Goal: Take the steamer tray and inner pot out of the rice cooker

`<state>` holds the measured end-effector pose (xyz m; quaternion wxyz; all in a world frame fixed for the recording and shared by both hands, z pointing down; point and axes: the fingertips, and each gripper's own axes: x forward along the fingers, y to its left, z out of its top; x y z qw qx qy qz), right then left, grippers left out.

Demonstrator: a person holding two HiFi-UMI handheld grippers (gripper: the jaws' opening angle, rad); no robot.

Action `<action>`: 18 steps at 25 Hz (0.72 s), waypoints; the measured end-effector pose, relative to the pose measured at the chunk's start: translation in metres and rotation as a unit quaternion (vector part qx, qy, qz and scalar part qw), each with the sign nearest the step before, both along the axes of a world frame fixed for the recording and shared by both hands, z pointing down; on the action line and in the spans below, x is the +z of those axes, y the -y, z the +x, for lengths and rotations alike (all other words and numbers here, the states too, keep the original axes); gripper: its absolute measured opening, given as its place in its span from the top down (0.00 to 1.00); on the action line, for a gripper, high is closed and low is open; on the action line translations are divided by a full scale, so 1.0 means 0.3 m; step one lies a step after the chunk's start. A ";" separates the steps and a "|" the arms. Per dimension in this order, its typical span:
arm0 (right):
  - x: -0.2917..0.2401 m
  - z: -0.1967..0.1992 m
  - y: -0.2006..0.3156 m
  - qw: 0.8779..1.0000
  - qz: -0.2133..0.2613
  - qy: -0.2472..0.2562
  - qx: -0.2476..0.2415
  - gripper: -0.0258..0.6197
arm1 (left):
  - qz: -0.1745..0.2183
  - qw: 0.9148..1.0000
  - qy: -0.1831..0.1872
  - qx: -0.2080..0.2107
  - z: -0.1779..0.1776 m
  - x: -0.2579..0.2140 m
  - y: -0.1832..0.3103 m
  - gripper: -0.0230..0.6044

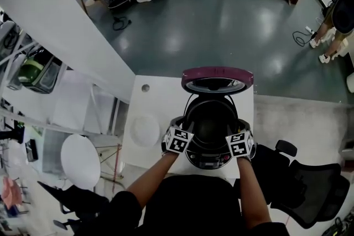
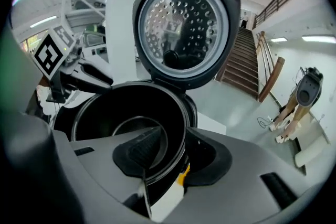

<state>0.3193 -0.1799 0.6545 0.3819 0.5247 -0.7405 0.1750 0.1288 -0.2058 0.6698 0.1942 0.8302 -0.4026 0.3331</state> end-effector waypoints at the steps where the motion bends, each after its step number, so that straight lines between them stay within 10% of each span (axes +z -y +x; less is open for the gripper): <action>1: 0.012 -0.001 0.007 1.000 -0.002 -0.014 -0.007 0.76 | 0.000 1.000 0.012 0.007 0.007 0.009 0.002 0.76; 18: 0.095 0.044 0.074 0.994 -0.048 -0.098 -0.001 0.76 | 0.033 0.998 0.054 0.026 0.039 0.041 0.041 0.78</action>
